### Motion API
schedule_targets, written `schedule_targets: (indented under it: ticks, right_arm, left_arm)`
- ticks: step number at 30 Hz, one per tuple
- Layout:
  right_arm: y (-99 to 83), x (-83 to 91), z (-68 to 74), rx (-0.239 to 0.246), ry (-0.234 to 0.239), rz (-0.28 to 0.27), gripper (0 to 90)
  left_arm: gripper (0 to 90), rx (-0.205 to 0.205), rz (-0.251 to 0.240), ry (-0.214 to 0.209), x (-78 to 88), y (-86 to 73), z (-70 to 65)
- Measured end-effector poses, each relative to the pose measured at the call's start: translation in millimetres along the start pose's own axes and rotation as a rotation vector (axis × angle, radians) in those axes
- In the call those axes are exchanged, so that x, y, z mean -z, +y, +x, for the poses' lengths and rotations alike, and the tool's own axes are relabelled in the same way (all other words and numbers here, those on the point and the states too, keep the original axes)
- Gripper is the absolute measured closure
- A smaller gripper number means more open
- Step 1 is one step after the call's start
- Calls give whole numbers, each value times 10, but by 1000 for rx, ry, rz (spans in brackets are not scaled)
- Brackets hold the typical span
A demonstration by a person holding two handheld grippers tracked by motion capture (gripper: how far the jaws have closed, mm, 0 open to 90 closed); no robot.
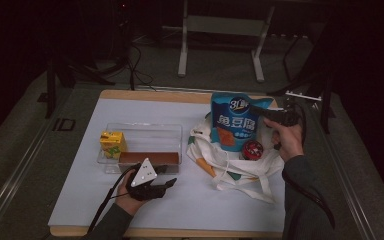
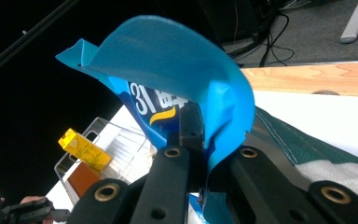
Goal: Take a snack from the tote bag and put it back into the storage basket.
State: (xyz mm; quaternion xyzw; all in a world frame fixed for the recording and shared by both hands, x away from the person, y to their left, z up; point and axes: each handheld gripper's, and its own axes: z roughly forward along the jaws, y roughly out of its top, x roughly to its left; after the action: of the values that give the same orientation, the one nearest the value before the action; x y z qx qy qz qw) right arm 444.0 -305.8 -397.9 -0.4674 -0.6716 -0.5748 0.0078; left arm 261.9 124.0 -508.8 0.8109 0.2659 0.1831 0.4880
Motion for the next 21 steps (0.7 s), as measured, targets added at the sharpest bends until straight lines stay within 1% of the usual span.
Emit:
schedule_targets:
  ticks: [4,6,9,11,13,16,21]
  right_arm:
    - [-7,3,11,-23,2,0,883]
    - [-9,4,17,-37,3,0,883]
    - [-12,-2,14,-54,4,-6,884]
    - [-18,-8,12,-68,12,-12,886]
    - [-22,-14,9,-77,20,-16,887]
    - [-23,-18,11,-89,20,-21,887]
    - [-33,-16,11,-109,29,-23,885]
  left_arm:
    - [485,-27,7,-23,-56,-32,-23]
    - [499,-31,10,-27,-79,-56,-22]
    - [500,5,15,-48,-123,-105,4]
    - [500,26,5,-66,-144,-128,29]
    - [500,42,6,-64,-174,-145,35]
    - [500,47,21,-64,-227,-167,31]
    - [500,33,34,-54,-262,-181,10]
